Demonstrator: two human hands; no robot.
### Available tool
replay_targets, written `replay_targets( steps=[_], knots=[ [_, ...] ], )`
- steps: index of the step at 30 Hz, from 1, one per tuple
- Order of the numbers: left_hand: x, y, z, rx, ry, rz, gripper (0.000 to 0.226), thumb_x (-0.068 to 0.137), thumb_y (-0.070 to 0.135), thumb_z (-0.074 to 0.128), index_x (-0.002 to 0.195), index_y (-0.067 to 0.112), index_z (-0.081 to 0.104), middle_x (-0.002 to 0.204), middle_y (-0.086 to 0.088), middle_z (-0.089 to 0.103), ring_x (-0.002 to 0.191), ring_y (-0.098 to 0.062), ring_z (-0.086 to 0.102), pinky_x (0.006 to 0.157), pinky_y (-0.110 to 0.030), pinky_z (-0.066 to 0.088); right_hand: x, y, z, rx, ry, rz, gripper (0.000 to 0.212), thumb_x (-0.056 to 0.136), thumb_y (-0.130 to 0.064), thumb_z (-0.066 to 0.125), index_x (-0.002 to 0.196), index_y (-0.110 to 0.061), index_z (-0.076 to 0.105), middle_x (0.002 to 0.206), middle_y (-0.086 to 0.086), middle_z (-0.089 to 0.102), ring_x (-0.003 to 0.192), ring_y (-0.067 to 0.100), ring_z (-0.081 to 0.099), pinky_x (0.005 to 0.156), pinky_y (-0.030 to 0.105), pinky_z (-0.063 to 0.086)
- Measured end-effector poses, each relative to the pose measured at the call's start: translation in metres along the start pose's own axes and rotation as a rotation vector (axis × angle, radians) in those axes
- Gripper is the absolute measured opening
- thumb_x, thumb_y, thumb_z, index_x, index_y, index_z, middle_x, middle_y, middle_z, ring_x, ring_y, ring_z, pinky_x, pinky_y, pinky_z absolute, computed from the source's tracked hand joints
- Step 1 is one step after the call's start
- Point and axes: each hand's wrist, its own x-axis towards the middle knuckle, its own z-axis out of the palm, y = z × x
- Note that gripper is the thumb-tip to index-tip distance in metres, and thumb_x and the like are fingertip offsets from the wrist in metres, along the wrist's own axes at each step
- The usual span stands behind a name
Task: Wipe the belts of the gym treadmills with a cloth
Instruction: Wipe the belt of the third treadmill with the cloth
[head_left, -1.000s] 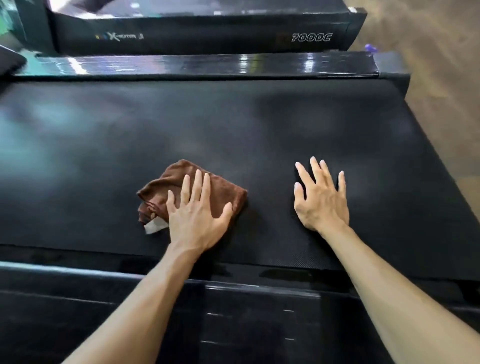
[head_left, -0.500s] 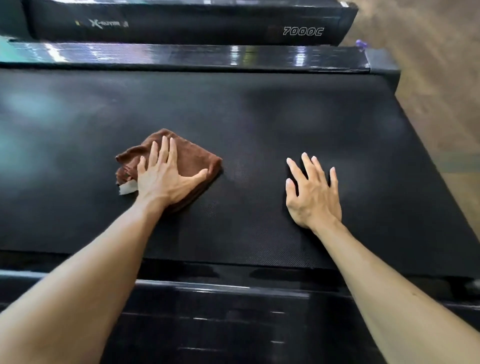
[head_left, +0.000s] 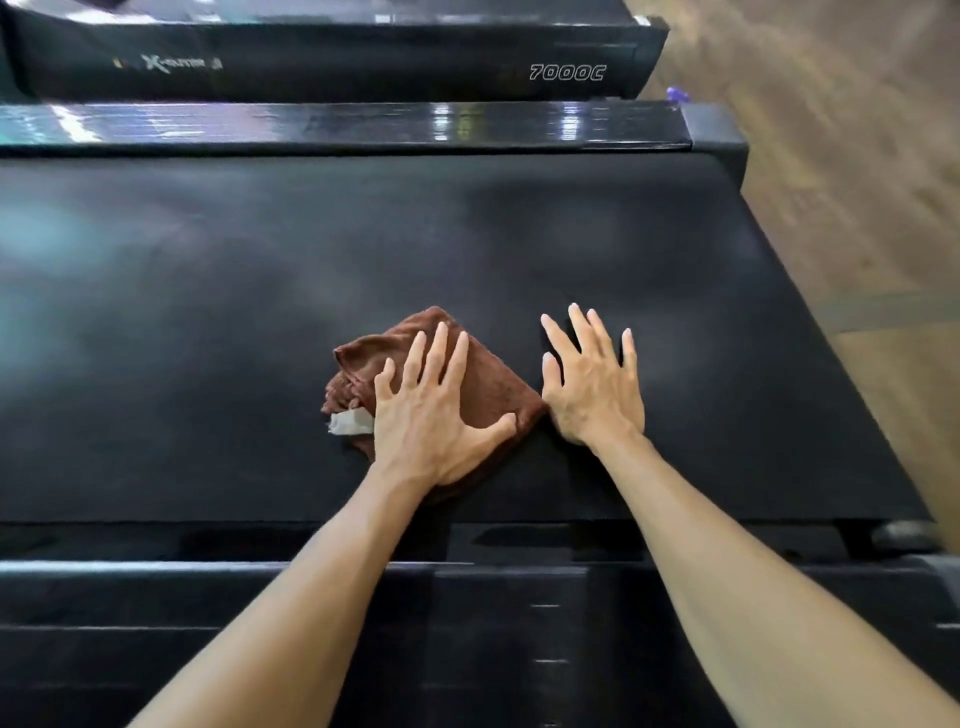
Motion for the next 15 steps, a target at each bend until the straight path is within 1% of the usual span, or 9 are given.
replay_targets(
  steps=[4, 7, 11, 13, 15],
  knots=[
    [0.032, -0.011, -0.003, 0.002, -0.013, -0.015, 0.117, 0.069, 0.092, 0.017, 0.165, 0.026, 0.002, 0.172, 0.007, -0.006, 0.158, -0.014, -0.005, 0.126, -0.051, 0.01, 0.0, 0.0, 0.0, 0.059, 0.01, 0.004, 0.055, 0.11, -0.039, 0.023, 0.165, -0.036, 0.021, 0.175, -0.004, 0.007, 0.16, 0.012, -0.003, 0.129, 0.048, -0.006],
    [0.039, -0.014, -0.002, 0.011, -0.013, -0.026, 0.118, 0.071, 0.091, 0.014, 0.165, 0.021, -0.002, 0.172, 0.005, -0.008, 0.158, -0.012, -0.008, 0.127, -0.049, 0.007, 0.001, 0.002, 0.001, 0.067, 0.019, 0.002, 0.054, 0.11, -0.04, 0.024, 0.164, -0.036, 0.022, 0.174, -0.005, 0.007, 0.16, 0.012, -0.002, 0.129, 0.047, -0.007],
    [0.015, -0.018, 0.003, -0.008, 0.037, -0.103, 0.117, 0.078, 0.089, 0.015, 0.164, 0.013, -0.003, 0.173, -0.001, -0.006, 0.158, -0.013, -0.01, 0.128, -0.047, 0.004, 0.001, 0.003, 0.0, 0.076, 0.021, -0.006, 0.054, 0.11, -0.04, 0.024, 0.164, -0.037, 0.022, 0.174, -0.004, 0.008, 0.16, 0.013, -0.002, 0.129, 0.049, -0.005],
    [-0.005, -0.017, 0.003, -0.025, 0.029, -0.148, 0.116, 0.079, 0.089, 0.014, 0.164, 0.012, -0.005, 0.172, -0.003, -0.008, 0.158, -0.015, -0.011, 0.128, -0.046, 0.001, -0.002, 0.003, -0.001, 0.075, 0.01, -0.007, 0.055, 0.11, -0.041, 0.023, 0.164, -0.037, 0.021, 0.174, -0.004, 0.007, 0.16, 0.014, -0.002, 0.129, 0.049, -0.005],
    [-0.021, -0.018, 0.0, -0.042, -0.001, -0.148, 0.114, 0.081, 0.088, 0.014, 0.164, 0.012, -0.006, 0.172, -0.003, -0.01, 0.158, -0.015, -0.013, 0.128, -0.044, -0.003, -0.001, 0.005, -0.003, 0.079, -0.014, -0.005, 0.055, 0.11, -0.041, 0.025, 0.164, -0.037, 0.021, 0.175, -0.004, 0.006, 0.16, 0.014, -0.003, 0.129, 0.05, -0.006]
  ],
)
